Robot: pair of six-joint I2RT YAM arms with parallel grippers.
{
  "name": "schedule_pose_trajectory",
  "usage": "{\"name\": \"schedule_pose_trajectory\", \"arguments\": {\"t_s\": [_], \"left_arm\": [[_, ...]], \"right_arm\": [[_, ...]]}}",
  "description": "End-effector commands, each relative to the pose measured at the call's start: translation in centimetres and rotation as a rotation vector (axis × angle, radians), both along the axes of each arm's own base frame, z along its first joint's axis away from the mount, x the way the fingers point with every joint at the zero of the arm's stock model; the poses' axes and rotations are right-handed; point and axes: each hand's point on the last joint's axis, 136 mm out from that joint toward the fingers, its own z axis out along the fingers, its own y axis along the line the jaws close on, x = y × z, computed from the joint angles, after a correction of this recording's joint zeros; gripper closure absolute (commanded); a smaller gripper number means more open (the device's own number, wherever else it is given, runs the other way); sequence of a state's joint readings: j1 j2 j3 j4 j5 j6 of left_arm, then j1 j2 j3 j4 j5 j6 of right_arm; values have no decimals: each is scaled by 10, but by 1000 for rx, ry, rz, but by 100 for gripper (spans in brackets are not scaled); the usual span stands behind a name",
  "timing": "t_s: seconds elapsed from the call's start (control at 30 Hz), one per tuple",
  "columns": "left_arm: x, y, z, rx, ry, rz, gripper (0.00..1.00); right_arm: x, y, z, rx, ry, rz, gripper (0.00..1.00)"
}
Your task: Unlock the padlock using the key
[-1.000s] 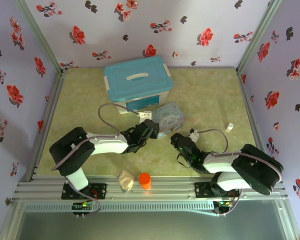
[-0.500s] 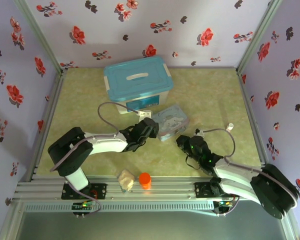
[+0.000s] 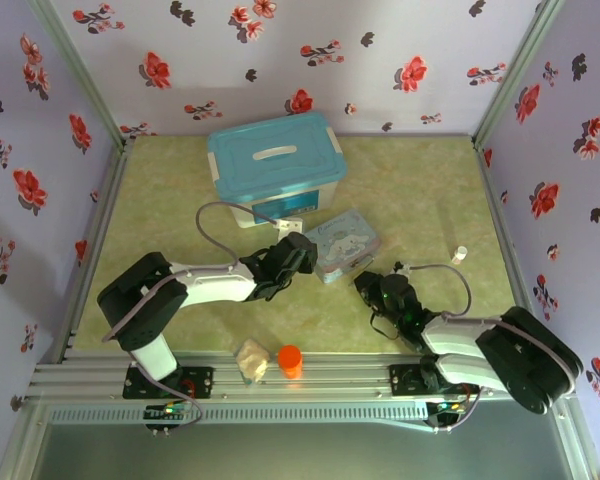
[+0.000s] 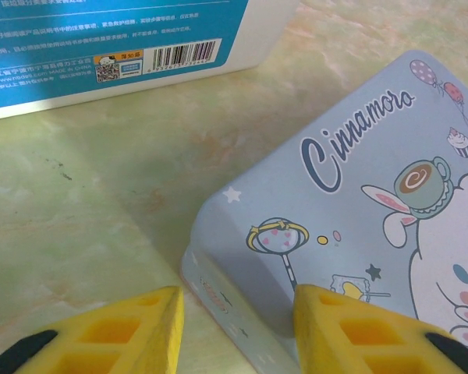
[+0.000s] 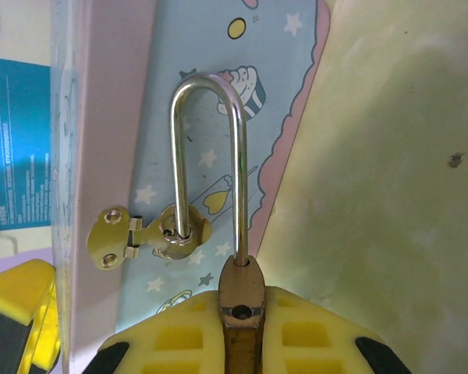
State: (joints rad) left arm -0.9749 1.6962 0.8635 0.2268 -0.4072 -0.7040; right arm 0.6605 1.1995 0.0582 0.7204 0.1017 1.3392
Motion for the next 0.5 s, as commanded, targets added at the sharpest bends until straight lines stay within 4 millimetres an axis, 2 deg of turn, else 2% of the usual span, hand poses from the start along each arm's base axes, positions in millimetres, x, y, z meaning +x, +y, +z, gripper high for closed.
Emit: {"name": "schedule_pose_trajectory", "arguments": {"t_s": [0.0, 0.1, 0.3, 0.37, 0.47], "left_arm": [[-27, 66, -85, 335, 195, 24, 59], [-28, 67, -86, 337, 195, 22, 60], [-29, 68, -92, 341, 201, 25, 60], [-28, 67, -93, 341, 201, 25, 60], [-28, 67, -94, 341, 201, 25, 59]], "right_arm": [[19, -6, 16, 52, -43, -104, 100], [19, -21, 14, 26, -49, -172, 100], [22, -27, 39, 28, -130, -189, 100], [21, -30, 39, 10, -128, -195, 100], [17, -37, 23, -49, -55, -206, 100]]}}
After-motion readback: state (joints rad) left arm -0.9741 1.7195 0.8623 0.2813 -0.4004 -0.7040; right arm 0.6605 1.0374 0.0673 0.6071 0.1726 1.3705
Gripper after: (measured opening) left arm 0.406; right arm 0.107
